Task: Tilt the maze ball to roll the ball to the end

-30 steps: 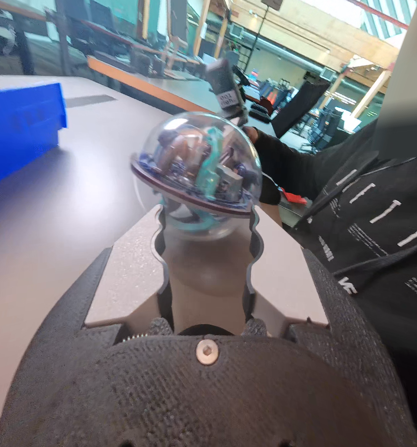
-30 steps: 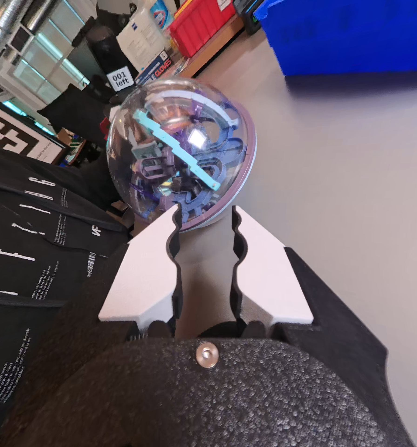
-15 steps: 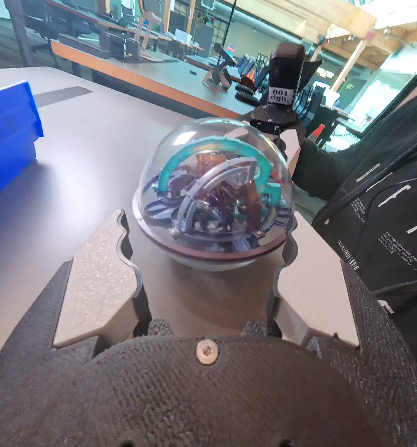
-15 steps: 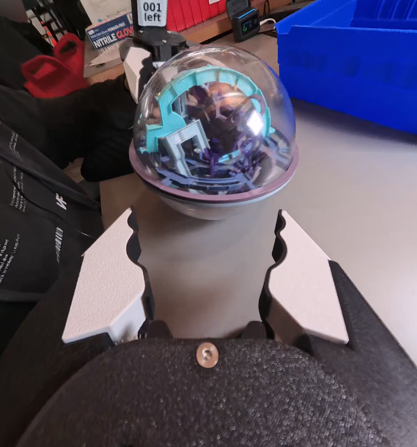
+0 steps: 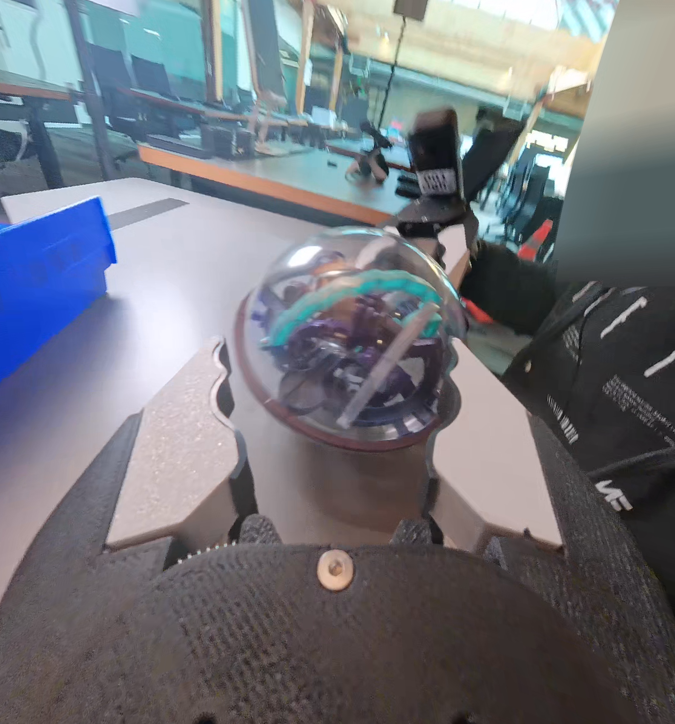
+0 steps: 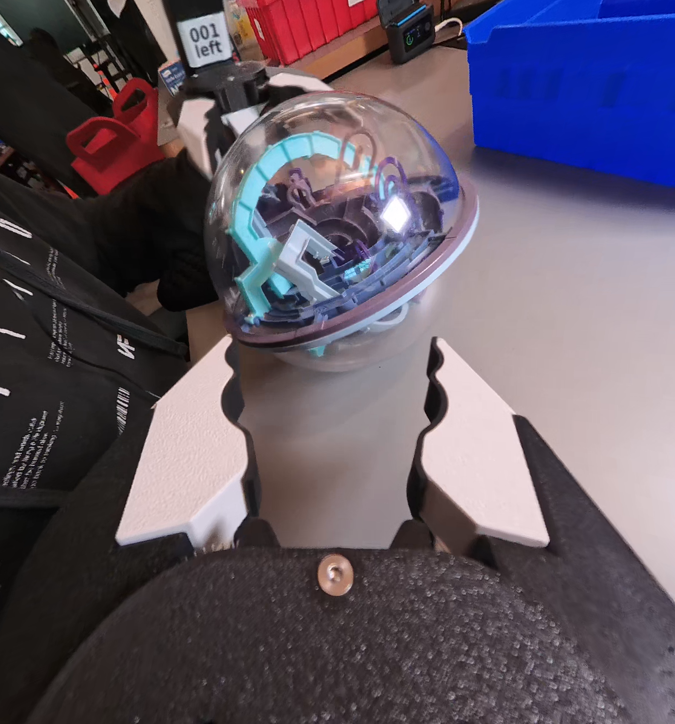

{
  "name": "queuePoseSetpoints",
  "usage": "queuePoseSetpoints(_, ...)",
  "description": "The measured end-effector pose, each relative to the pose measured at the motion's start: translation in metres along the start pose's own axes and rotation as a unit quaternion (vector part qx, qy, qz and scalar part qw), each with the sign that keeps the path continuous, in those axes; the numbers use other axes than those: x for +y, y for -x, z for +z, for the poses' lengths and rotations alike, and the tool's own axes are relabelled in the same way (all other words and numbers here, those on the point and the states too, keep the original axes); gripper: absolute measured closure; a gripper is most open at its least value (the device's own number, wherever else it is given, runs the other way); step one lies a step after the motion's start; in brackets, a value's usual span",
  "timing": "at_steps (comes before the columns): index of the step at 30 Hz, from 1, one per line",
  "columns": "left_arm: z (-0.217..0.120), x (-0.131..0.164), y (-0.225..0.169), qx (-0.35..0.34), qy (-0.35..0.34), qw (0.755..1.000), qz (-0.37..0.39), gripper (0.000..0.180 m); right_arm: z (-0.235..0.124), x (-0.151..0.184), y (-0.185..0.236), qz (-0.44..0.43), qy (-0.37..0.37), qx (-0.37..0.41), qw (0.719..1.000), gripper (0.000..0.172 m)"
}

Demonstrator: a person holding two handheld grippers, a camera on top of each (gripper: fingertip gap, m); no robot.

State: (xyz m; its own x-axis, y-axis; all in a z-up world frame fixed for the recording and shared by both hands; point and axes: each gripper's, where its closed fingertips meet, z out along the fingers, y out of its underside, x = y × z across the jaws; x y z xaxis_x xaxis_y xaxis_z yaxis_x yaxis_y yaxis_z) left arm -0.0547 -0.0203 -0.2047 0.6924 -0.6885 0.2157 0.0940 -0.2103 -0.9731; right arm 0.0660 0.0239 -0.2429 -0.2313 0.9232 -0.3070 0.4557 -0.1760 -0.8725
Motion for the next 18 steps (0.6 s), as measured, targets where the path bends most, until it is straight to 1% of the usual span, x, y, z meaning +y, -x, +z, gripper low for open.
queuePoseSetpoints(2, -0.013, 0.003, 0.017, -0.003, -0.015, 0.998, -0.058, 0.085, -0.002, 0.005, 0.004, 0.014, 0.007, -0.003, 1.000, 0.092)
queuePoseSetpoints(4, -0.018, 0.016, 0.028, 0.009, -0.011, 0.993, -0.117, 0.097, -0.001, 0.013, 0.009, 0.034, 0.018, -0.008, 0.999, 0.099)
queuePoseSetpoints(6, -0.019, 0.015, 0.025, 0.045, -0.022, 0.986, -0.159, 0.112, 0.001, 0.021, 0.012, 0.051, 0.029, -0.014, 0.998, 0.107)
queuePoseSetpoints(8, -0.016, 0.020, 0.021, 0.069, 0.007, 0.981, -0.181, 0.118, 0.002, 0.025, 0.016, 0.070, 0.028, -0.027, 0.997, 0.111)
queuePoseSetpoints(9, -0.012, 0.027, 0.017, 0.083, 0.031, 0.976, -0.200, 0.123, 0.003, 0.026, 0.017, 0.079, 0.027, -0.035, 0.996, 0.117)
queuePoseSetpoints(11, -0.007, 0.036, 0.007, 0.125, 0.069, 0.960, -0.241, 0.135, 0.003, 0.027, 0.019, 0.088, 0.025, -0.046, 0.995, 0.127)
queuePoseSetpoints(13, -0.006, 0.038, 0.000, 0.162, 0.083, 0.940, -0.288, 0.145, 0.002, 0.028, 0.020, 0.093, 0.024, -0.056, 0.994, 0.129)
queuePoseSetpoints(15, -0.006, 0.039, 0.001, 0.163, 0.084, 0.936, -0.300, 0.155, 0.001, 0.029, 0.020, 0.101, 0.021, -0.063, 0.993, 0.131)
queuePoseSetpoints(16, -0.006, 0.040, 0.002, 0.158, 0.086, 0.936, -0.301, 0.163, 0.001, 0.030, 0.019, 0.102, 0.021, -0.067, 0.992, 0.133)
queuePoseSetpoints(17, -0.006, 0.040, 0.002, 0.157, 0.087, 0.936, -0.302, 0.170, 0.001, 0.031, 0.019, 0.106, 0.020, -0.072, 0.992, 0.137)
queuePoseSetpoints(18, -0.007, 0.040, 0.001, 0.159, 0.086, 0.936, -0.301, 0.173, 0.000, 0.031, 0.019, 0.111, 0.018, -0.077, 0.991, 0.142)
